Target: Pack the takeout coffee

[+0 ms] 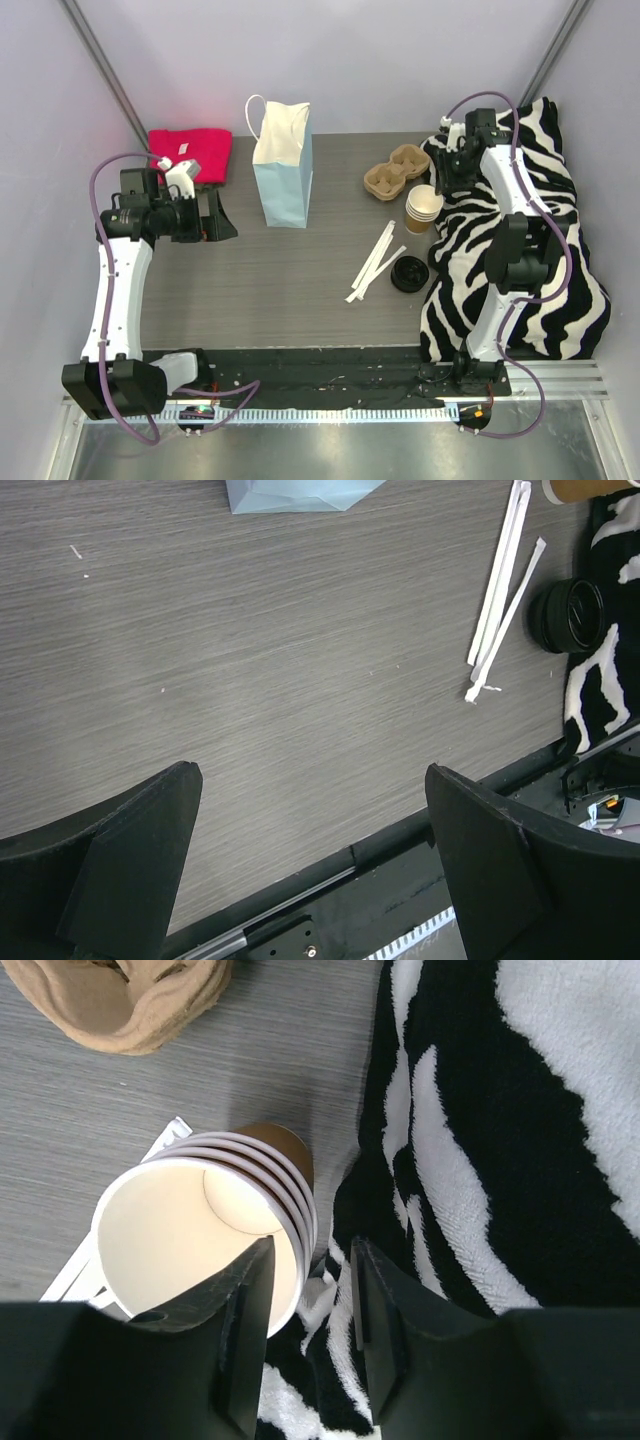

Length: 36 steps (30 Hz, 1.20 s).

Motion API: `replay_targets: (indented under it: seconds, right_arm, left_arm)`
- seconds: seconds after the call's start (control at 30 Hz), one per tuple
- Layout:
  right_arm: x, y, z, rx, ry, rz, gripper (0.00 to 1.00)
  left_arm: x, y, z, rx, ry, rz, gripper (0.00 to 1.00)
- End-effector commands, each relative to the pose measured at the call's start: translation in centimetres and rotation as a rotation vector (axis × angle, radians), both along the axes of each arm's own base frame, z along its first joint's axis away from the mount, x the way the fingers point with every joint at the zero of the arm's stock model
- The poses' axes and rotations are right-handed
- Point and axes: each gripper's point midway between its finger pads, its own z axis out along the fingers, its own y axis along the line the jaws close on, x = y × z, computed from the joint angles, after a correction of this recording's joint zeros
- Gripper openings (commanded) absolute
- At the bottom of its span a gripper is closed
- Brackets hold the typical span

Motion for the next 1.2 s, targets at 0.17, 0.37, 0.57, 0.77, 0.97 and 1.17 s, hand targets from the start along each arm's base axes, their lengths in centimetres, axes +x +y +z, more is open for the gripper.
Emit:
replay_targets:
  seconds: [0.17, 0.37, 0.57, 0.77, 0.97, 1.17]
  right_arm:
    - [0.6, 0.5, 1.2, 0.039, -0.031, 0.016, 0.33]
    - [0.6, 0.5, 0.9, 0.06, -0.021, 0.022, 0.27]
    - [0.7, 0.2, 0.8, 0.068, -0.017, 0.017, 0.27]
    - [0.4, 0.1, 1.2, 0.086, -0.018, 0.018, 0.01]
    - [-0.4, 0.7, 3.6, 0.119, -0.049, 0.036, 0.01]
    - [-0.8, 0.5, 6.3, 0.165, -0.093, 0.023, 0.01]
  left_arm:
    - [0.8, -0.5, 1.7, -0.031, -0.054, -0.023, 1.0]
    - [1.2, -0.4, 1.8, -0.028, -0.049, -0.023, 1.0]
    - [1.3, -0.5, 2.0, -0.029, -0.05, -0.027, 1.0]
    - [1.4, -0.5, 1.9, -0.032, -0.048, -0.03, 1.0]
    - [1.4, -0.6, 1.9, -0.038, -0.044, -0.032, 1.0]
    - [1.3, -0.8, 1.6, -0.046, -0.038, -0.039, 0.99]
